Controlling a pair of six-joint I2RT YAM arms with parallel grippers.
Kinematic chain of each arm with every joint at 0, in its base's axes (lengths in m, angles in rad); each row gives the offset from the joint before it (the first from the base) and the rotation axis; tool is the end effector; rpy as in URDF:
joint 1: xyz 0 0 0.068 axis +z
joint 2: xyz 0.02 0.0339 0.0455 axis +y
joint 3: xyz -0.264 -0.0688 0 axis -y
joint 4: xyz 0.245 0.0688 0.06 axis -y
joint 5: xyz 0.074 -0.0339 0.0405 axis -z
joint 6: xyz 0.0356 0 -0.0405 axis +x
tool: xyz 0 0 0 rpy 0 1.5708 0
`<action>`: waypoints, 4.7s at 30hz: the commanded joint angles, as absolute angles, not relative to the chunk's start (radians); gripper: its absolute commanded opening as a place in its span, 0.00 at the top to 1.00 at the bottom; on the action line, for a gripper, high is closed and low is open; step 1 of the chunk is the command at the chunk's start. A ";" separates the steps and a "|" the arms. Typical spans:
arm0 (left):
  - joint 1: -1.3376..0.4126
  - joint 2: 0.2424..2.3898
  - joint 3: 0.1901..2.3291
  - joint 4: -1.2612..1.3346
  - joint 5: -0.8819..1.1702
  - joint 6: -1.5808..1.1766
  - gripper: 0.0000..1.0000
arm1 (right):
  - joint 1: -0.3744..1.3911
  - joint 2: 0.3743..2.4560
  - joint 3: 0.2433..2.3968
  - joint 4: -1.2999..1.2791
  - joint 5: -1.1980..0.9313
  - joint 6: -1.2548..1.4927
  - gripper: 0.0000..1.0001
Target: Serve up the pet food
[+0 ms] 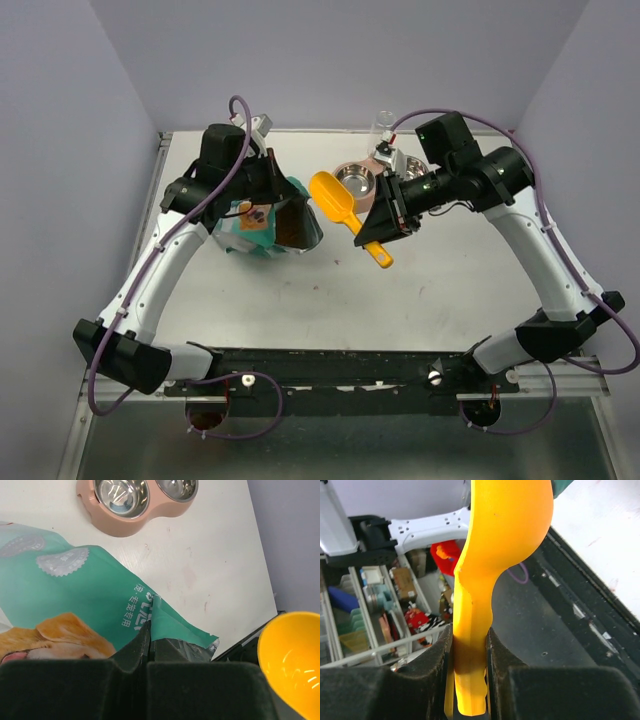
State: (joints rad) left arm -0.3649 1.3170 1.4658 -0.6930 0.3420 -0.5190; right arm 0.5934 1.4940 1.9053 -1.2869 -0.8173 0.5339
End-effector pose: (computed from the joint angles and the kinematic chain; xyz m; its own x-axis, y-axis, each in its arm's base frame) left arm 0.2565 -0.1108 0.4090 -0.7197 -0.2253 -0.6568 0.2848 0.7669 -0.5751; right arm 0.2038 0.1688 0.4541 -0.9398 -0.2139 -0.2664 -0.3387 0.4819 0.8081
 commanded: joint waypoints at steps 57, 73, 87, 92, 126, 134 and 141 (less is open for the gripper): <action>-0.495 1.358 1.583 -0.687 0.235 -0.572 1.00 | 0.692 2.085 2.092 -1.293 -0.759 0.765 0.99; -0.495 1.387 1.609 -0.704 0.238 -0.584 1.00 | 0.690 2.115 2.080 -1.020 -0.666 0.775 0.99; -0.466 1.399 1.666 -0.742 0.144 -0.603 1.00 | 0.684 1.847 1.910 -1.160 -0.689 0.569 0.99; -0.417 1.388 1.649 -0.707 0.178 -0.623 1.00 | 0.683 1.691 1.752 -1.171 -0.750 0.509 0.99; -0.368 1.246 1.516 -0.710 0.184 -0.615 1.00 | 0.828 1.621 1.030 -0.316 0.112 0.445 0.99; -0.368 1.171 1.442 -0.719 0.178 -0.611 1.00 | 0.861 1.756 0.919 -0.029 0.257 0.373 0.91; -0.368 1.131 1.408 -0.723 0.178 -0.614 1.00 | 0.862 1.790 0.862 0.064 0.342 0.357 0.82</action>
State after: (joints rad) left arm -0.3683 1.1851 1.4040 -0.7662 0.1616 -0.5999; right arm 0.8585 1.7500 0.9123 -0.0040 0.2424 0.3866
